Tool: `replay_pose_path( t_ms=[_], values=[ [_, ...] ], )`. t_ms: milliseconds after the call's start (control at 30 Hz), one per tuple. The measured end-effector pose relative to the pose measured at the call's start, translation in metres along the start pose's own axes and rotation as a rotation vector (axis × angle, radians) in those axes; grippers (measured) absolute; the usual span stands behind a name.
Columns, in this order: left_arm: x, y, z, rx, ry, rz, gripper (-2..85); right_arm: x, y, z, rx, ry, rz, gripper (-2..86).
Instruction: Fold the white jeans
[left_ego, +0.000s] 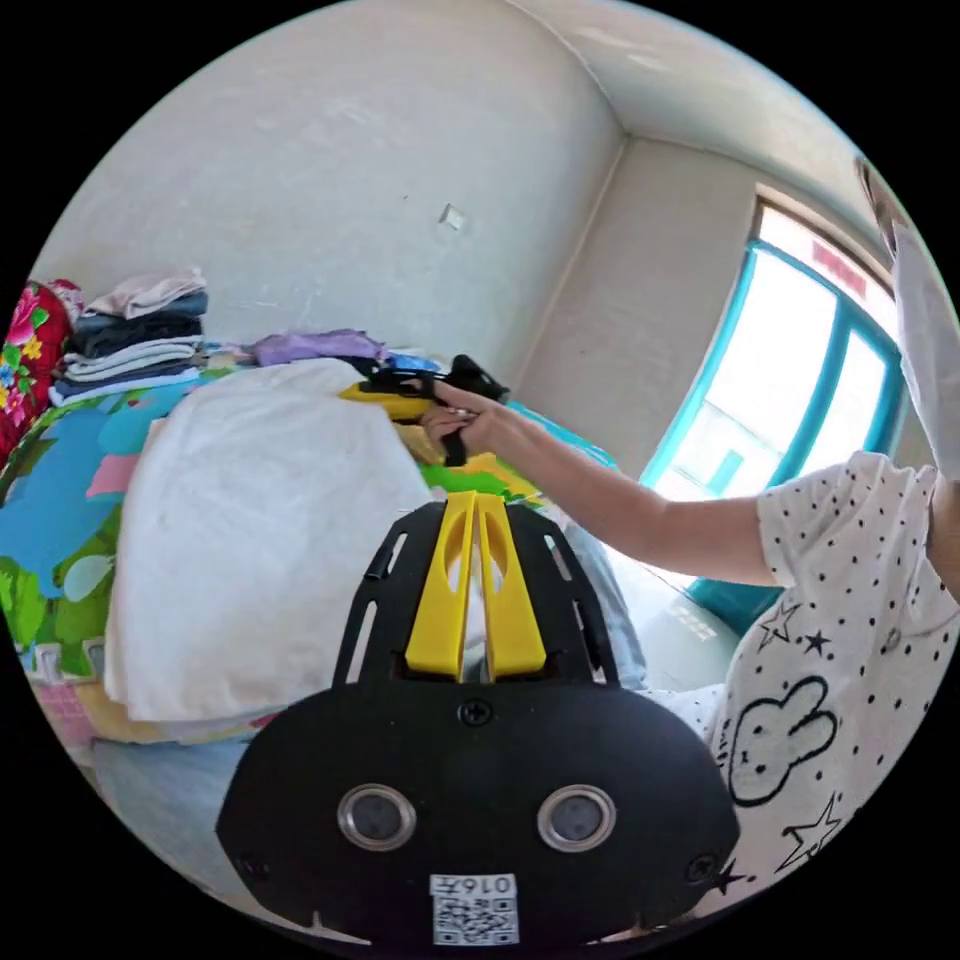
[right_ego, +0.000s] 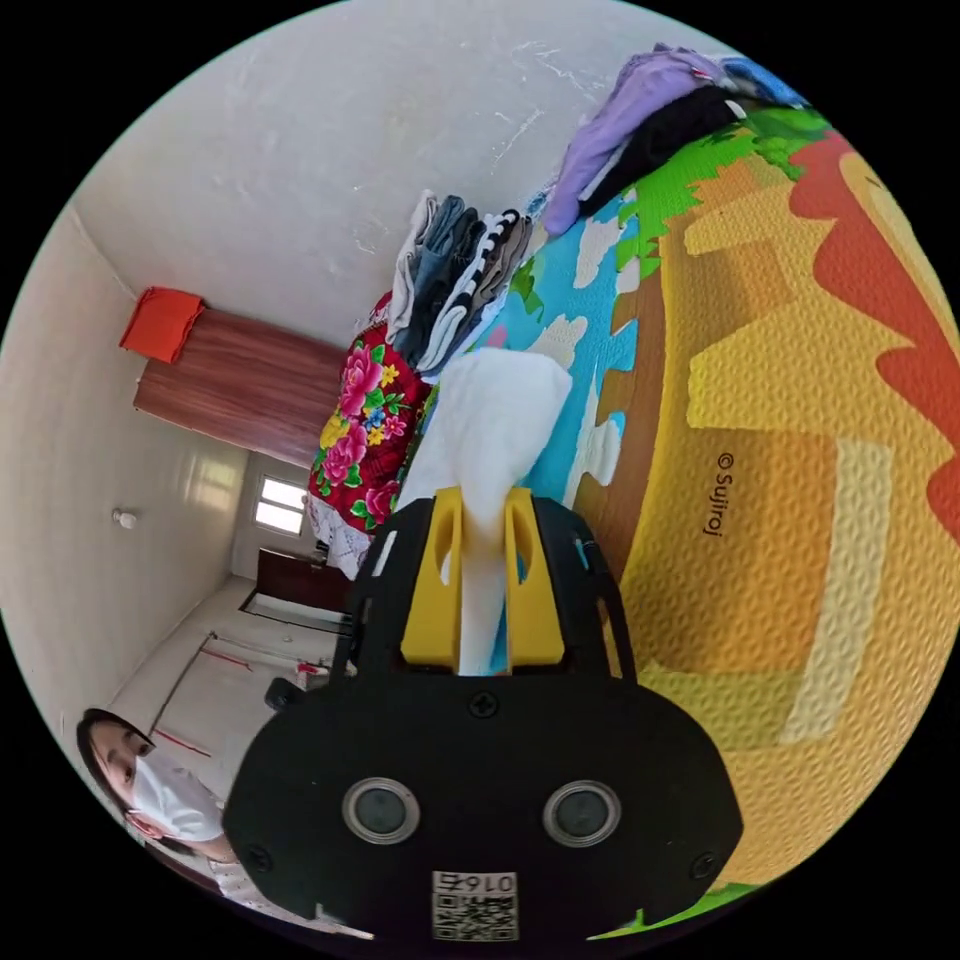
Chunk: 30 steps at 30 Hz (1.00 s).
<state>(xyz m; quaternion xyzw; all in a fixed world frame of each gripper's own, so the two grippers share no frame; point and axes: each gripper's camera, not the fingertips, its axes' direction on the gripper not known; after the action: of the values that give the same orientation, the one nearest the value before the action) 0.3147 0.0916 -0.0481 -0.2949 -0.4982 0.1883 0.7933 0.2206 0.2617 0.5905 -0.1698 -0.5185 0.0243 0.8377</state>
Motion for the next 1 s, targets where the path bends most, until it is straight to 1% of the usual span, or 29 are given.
replay_pose_path(
  t_ms=[33, 67, 100, 133, 167, 200, 267, 333, 400, 467, 500, 633, 700, 833, 933, 1000],
  values=[
    [0.007, -0.002, 0.010, -0.035, 0.027, 0.023, -1.0, 0.004, 0.004, -0.002, 0.035, -0.040, 0.046, 6.1],
    [0.017, -0.004, 0.034, -0.127, 0.073, 0.056, -1.0, 0.004, 0.007, -0.004, 0.064, -0.042, 0.074, 6.0],
    [0.023, -0.003, 0.062, -0.241, 0.073, 0.048, -1.0, 0.003, 0.009, -0.004, 0.076, -0.031, 0.077, 5.9],
    [0.023, -0.001, 0.075, -0.291, 0.042, 0.026, -1.0, -0.002, 0.012, -0.005, 0.095, -0.001, 0.063, 5.8],
    [0.019, 0.006, 0.093, -0.346, -0.048, -0.027, -1.0, -0.007, 0.015, -0.007, 0.113, 0.019, 0.055, 5.7],
    [0.015, 0.014, 0.100, -0.344, -0.127, -0.065, -1.0, -0.009, 0.016, -0.009, 0.123, 0.024, 0.053, 5.7],
    [0.011, 0.020, 0.093, -0.282, -0.175, -0.087, -1.0, -0.014, 0.022, -0.017, 0.153, 0.038, 0.047, 5.6],
    [0.011, 0.020, 0.080, -0.232, -0.217, -0.074, -1.0, -0.019, 0.027, -0.025, 0.174, 0.065, 0.035, 5.6],
    [0.014, 0.014, 0.063, -0.203, -0.362, -0.020, -1.0, -0.022, 0.033, -0.034, 0.205, 0.096, 0.020, 5.5],
    [0.011, 0.009, 0.047, -0.168, -0.461, 0.006, -1.0, -0.026, 0.044, -0.049, 0.275, 0.122, 0.017, 5.6],
    [0.003, 0.005, 0.038, -0.161, -0.481, 0.000, -1.0, -0.027, 0.048, -0.053, 0.297, 0.128, 0.015, 5.6],
    [-0.036, 0.002, 0.011, -0.151, -0.526, -0.085, -0.9, -0.034, 0.097, -0.074, 0.416, 0.213, -0.005, 4.9],
    [-0.061, 0.010, -0.011, -0.106, -0.555, -0.170, -0.9, -0.030, 0.127, -0.078, 0.442, 0.198, 0.024, 4.5],
    [-0.085, 0.031, -0.034, -0.053, -0.525, -0.287, -0.9, -0.003, 0.194, -0.074, 0.470, 0.060, 0.111, 4.7],
    [-0.097, 0.048, -0.047, -0.020, -0.488, -0.350, -0.5, 0.018, 0.228, -0.069, 0.552, -0.003, 0.161, 5.7],
    [-0.108, 0.058, -0.060, 0.042, -0.399, -0.404, 1.0, 0.023, 0.241, -0.067, 0.610, -0.048, 0.125, 6.6]
  ],
)
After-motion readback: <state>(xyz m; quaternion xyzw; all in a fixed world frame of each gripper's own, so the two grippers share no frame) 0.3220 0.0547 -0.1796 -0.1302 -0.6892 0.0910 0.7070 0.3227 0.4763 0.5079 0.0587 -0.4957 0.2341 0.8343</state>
